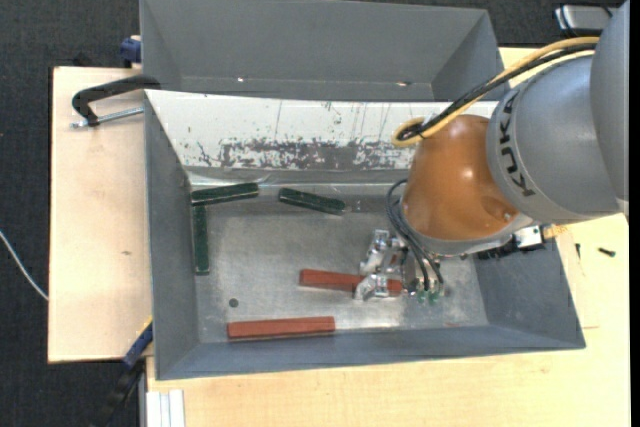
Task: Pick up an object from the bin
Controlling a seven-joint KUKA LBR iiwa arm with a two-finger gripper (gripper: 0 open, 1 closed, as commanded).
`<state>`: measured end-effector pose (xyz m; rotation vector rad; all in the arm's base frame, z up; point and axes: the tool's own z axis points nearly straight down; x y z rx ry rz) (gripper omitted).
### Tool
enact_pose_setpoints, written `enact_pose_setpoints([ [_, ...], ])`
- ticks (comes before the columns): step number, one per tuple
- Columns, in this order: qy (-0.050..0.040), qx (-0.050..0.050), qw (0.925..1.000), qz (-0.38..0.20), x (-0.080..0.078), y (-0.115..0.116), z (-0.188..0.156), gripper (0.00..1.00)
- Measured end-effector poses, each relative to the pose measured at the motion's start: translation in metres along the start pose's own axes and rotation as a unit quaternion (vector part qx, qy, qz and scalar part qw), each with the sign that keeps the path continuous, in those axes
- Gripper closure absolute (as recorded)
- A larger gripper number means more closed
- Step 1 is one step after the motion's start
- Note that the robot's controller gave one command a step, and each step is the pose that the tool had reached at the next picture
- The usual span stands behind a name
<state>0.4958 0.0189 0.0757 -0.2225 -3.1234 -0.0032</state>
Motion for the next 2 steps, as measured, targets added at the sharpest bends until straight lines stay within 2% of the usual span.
enact_pose_setpoints([
  [1, 0.0000, 0.000, 1.0000, 0.000, 0.000, 0.000, 0.000, 1.00],
  [2, -0.0121, -0.001, 0.9999, -0.001, -0.015, 0.002, -0.188, 1.00],
])
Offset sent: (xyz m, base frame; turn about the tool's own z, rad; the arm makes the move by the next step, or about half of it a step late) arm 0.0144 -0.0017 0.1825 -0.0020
